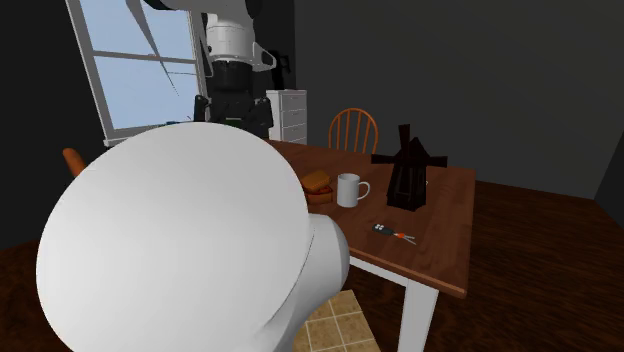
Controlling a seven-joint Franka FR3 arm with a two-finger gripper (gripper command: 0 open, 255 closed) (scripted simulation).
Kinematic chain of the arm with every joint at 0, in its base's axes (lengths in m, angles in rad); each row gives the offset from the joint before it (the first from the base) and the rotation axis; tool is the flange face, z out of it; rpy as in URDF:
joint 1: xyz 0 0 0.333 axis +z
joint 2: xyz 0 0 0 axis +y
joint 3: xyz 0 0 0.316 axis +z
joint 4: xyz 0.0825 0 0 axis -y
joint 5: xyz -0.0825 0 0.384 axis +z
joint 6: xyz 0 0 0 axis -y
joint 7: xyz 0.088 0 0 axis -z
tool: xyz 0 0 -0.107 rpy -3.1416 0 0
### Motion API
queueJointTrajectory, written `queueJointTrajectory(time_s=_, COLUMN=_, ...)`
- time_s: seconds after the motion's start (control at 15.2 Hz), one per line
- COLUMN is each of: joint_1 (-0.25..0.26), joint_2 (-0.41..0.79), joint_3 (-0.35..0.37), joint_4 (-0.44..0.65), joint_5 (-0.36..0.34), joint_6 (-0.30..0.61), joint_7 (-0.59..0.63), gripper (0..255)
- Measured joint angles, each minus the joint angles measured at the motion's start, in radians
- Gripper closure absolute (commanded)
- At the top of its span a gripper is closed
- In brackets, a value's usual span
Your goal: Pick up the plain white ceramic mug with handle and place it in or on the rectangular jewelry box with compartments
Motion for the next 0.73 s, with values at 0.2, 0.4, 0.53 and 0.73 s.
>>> queueJointTrajectory(time_s=0.2, joint_1=-0.007, joint_2=0.018, joint_3=-0.021, joint_4=-0.006, joint_5=-0.02, joint_6=0.03, joint_7=-0.03, gripper=0)
queueJointTrajectory(time_s=0.4, joint_1=-0.021, joint_2=0.061, joint_3=-0.066, joint_4=-0.022, joint_5=-0.06, joint_6=0.102, joint_7=-0.094, gripper=0)
queueJointTrajectory(time_s=0.53, joint_1=-0.032, joint_2=0.1, joint_3=-0.101, joint_4=-0.025, joint_5=-0.088, joint_6=0.156, joint_7=-0.143, gripper=0)
queueJointTrajectory(time_s=0.73, joint_1=-0.045, joint_2=0.158, joint_3=-0.15, joint_4=-0.022, joint_5=-0.122, joint_6=0.23, joint_7=-0.21, gripper=0)
